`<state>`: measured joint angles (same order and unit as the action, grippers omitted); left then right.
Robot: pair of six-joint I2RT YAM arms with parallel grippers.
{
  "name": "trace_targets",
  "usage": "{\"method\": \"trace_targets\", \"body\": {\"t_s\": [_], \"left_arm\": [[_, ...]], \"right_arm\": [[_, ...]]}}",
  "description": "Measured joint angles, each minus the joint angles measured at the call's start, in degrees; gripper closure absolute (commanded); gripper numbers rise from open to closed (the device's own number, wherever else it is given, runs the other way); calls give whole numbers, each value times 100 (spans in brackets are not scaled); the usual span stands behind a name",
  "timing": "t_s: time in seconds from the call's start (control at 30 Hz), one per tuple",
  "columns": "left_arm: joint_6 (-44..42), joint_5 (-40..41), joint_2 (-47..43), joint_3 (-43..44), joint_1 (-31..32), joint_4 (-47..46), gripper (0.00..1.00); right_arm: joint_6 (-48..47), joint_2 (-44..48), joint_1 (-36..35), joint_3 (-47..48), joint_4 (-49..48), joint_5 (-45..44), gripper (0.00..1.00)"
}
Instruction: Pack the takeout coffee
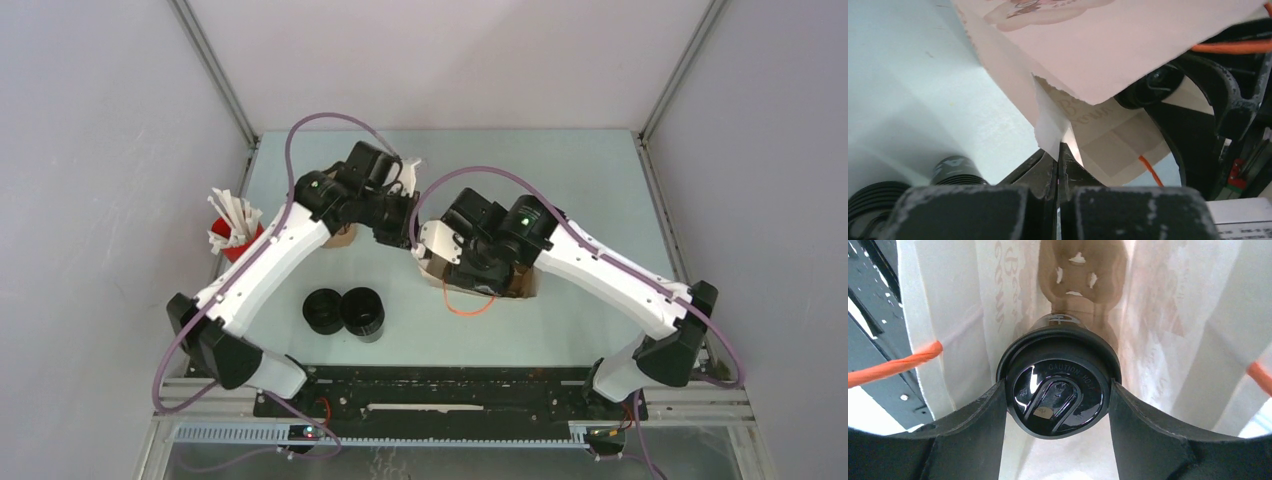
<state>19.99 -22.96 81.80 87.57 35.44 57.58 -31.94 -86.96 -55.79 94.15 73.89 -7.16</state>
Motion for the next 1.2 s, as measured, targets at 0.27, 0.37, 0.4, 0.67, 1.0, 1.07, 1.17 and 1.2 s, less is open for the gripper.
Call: {"method": "trace_targets", "body": {"t_s": [0.27,0.37,0.4,0.67,1.0,1.07,1.17,1.2], "left_arm": [[-385,723,874,1005,-50,896,83],[-216,839,874,1064,-201,914,62],[-129,892,874,1121,-247,896,55],[758,1340,1150,2549,-411,1451,29],[2817,208,1305,3130,-389,2028,48],[3477,79,1285,2704,-380,2037,42],[4498,9,1056,1884,-358,1845,33],[5014,0,796,1388,-345,1705,28]], "right_arm": [[1147,-776,101,603,243,-68,100],[1440,-1038,192,984,374,-52,100],[1526,-1086,223,1071,380,-52,100],[2103,-896,529,1246,214,-33,100],[2450,-168,555,966,-109,-66,100],[2492,-146,562,927,-175,-66,100],[2538,-118,592,785,-332,-22,100],[2546,-109,597,752,-348,-15,100]]}}
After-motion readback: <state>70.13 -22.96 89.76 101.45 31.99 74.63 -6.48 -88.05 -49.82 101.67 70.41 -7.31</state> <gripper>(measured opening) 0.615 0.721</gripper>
